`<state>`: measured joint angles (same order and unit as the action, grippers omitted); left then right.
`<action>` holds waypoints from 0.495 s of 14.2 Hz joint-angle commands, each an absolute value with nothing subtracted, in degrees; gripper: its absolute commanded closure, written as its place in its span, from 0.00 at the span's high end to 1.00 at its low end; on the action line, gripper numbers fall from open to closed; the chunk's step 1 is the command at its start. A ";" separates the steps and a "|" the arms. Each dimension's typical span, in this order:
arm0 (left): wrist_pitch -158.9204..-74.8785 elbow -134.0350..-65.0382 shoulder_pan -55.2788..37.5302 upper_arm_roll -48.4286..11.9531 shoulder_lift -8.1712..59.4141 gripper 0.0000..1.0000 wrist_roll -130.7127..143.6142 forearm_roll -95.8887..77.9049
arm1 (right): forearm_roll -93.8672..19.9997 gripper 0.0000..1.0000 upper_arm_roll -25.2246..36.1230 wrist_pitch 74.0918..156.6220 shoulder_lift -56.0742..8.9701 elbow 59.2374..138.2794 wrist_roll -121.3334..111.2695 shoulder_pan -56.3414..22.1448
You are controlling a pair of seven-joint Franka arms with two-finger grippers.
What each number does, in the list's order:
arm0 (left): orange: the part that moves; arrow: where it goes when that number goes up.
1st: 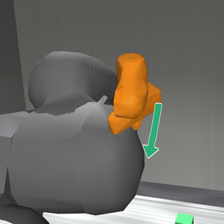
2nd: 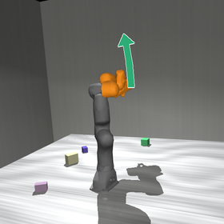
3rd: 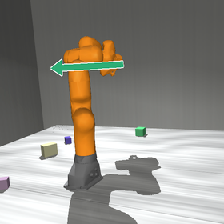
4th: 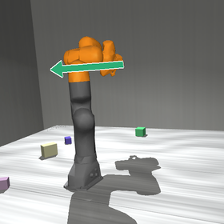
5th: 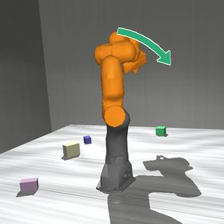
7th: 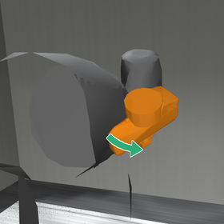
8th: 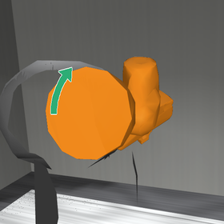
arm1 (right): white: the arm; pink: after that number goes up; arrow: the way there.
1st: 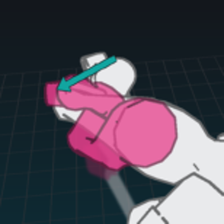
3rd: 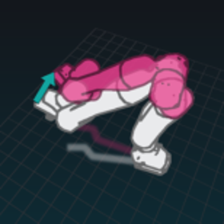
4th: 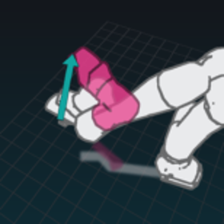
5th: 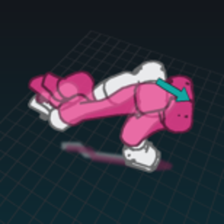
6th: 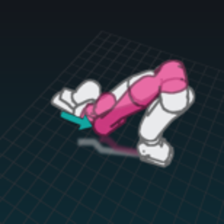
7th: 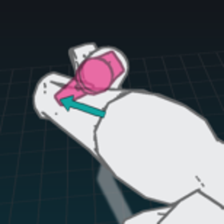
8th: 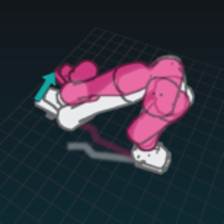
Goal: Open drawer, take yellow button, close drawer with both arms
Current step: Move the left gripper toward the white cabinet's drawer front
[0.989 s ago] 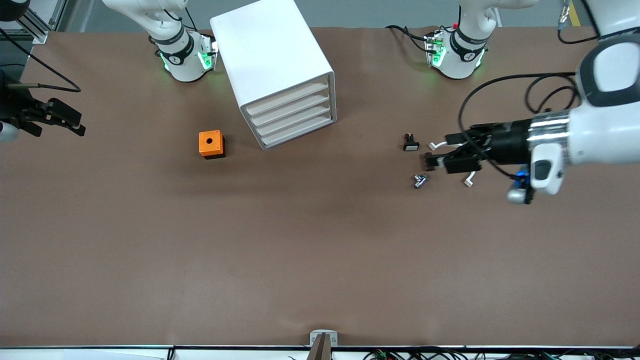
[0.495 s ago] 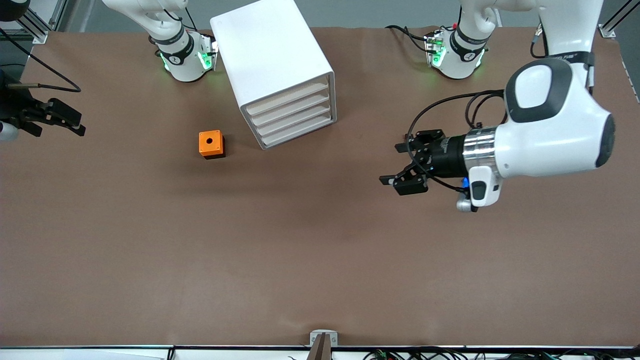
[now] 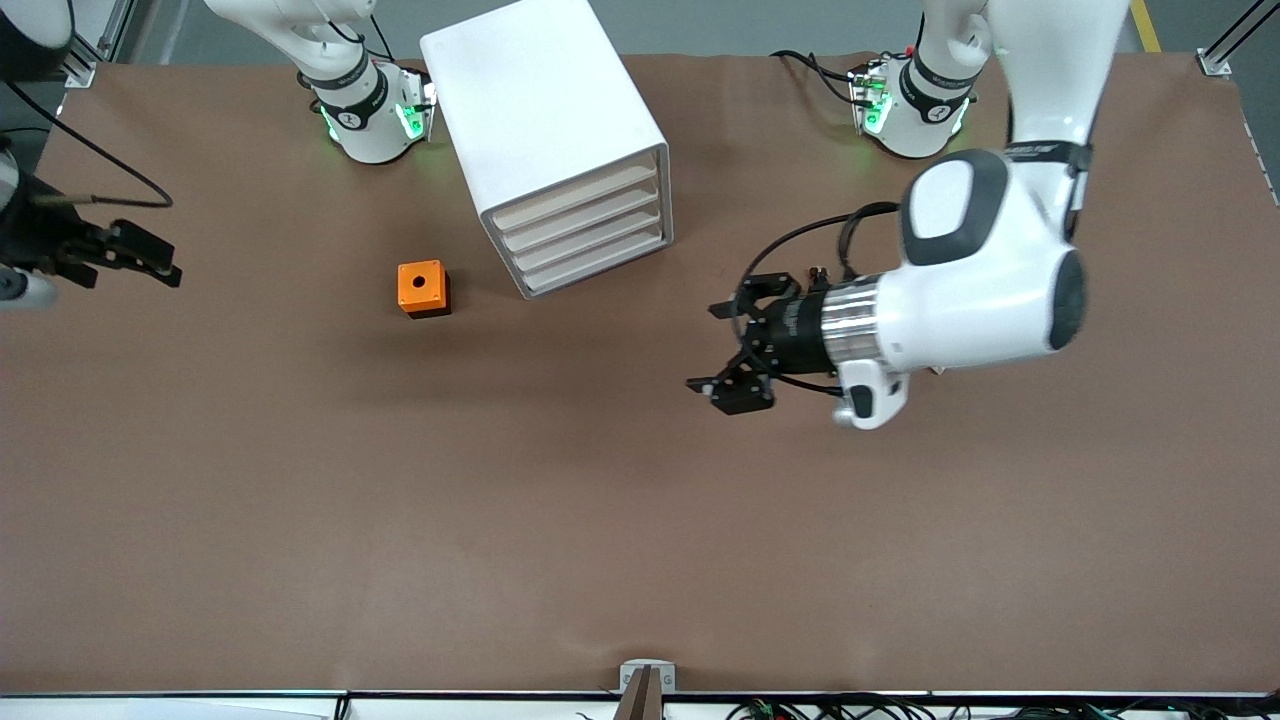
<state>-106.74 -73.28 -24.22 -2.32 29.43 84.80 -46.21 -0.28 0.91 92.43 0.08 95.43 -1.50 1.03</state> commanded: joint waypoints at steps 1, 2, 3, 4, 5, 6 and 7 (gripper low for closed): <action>-106.18 -71.02 -26.80 -1.58 32.77 1.00 88.23 -46.05 | 0.44 1.00 0.79 92.37 -4.30 92.30 -2.20 1.14; -105.91 -71.02 -27.33 -1.58 33.91 1.00 91.46 -46.05 | 0.53 1.00 0.79 92.55 -5.09 92.02 -2.11 1.40; -105.30 -71.02 -27.51 -1.84 34.62 1.00 94.10 -46.05 | 0.61 1.00 0.88 92.55 -7.10 91.85 -2.11 1.67; -104.07 -71.02 -27.60 -2.28 35.41 1.00 96.04 -46.14 | 0.62 1.00 0.97 92.46 -8.25 91.76 -2.11 1.84; -102.50 -71.02 -28.21 -2.37 35.85 1.00 97.89 -46.14 | 0.62 1.00 0.97 92.55 -8.52 91.76 -2.11 1.85; -100.83 -71.02 -28.56 -2.37 36.38 1.00 99.04 -46.23 | 0.79 1.00 1.05 92.37 -8.96 91.76 -2.02 1.58; -98.81 -71.02 -28.65 -2.46 36.73 1.00 100.44 -46.58 | 2.01 1.00 0.97 92.37 -9.05 91.76 -1.33 1.15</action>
